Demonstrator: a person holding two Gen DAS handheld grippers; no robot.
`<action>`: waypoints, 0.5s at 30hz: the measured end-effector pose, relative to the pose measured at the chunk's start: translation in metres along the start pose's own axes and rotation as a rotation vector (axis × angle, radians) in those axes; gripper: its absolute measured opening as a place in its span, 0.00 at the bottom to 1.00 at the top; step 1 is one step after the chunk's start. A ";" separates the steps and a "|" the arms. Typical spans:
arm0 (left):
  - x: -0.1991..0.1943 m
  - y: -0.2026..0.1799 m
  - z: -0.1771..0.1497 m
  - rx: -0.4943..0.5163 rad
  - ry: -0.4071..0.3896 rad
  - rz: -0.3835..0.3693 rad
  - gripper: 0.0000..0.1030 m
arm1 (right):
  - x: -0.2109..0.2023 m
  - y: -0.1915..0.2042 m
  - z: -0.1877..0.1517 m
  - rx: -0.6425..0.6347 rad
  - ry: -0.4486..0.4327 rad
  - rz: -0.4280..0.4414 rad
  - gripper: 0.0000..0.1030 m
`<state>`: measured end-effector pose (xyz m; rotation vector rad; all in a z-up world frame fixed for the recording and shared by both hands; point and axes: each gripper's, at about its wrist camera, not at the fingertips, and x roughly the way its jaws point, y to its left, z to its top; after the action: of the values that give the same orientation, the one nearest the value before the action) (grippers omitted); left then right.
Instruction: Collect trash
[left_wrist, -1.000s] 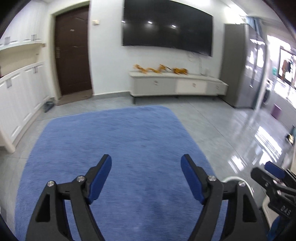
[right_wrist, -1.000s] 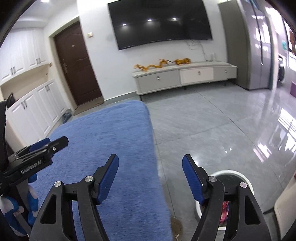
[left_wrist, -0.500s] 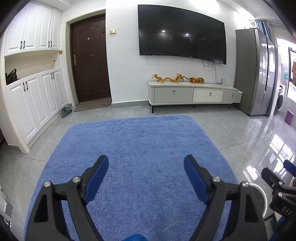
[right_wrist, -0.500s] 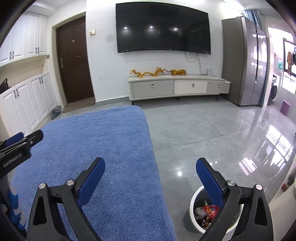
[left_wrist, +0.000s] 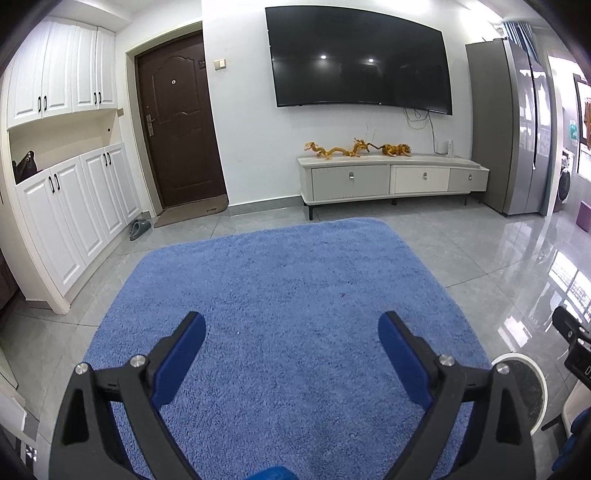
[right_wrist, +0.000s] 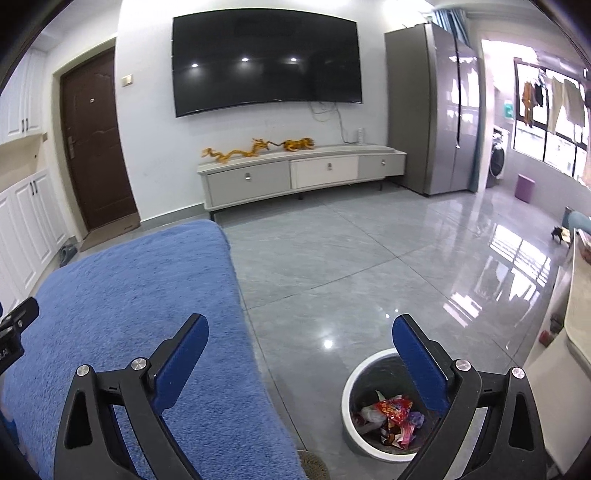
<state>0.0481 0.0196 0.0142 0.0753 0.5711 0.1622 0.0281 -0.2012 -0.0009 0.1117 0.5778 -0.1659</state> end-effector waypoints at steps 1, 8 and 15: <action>0.000 -0.002 0.000 0.005 0.000 0.002 0.92 | 0.001 -0.002 0.000 0.002 0.001 -0.003 0.96; -0.002 -0.007 -0.001 0.020 0.000 0.004 0.92 | 0.001 -0.010 -0.005 0.012 -0.001 -0.033 0.96; -0.001 -0.014 -0.005 0.036 0.018 -0.015 0.92 | 0.002 -0.025 -0.007 0.045 0.000 -0.068 0.96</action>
<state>0.0460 0.0053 0.0089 0.1044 0.5919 0.1386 0.0217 -0.2251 -0.0095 0.1356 0.5788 -0.2446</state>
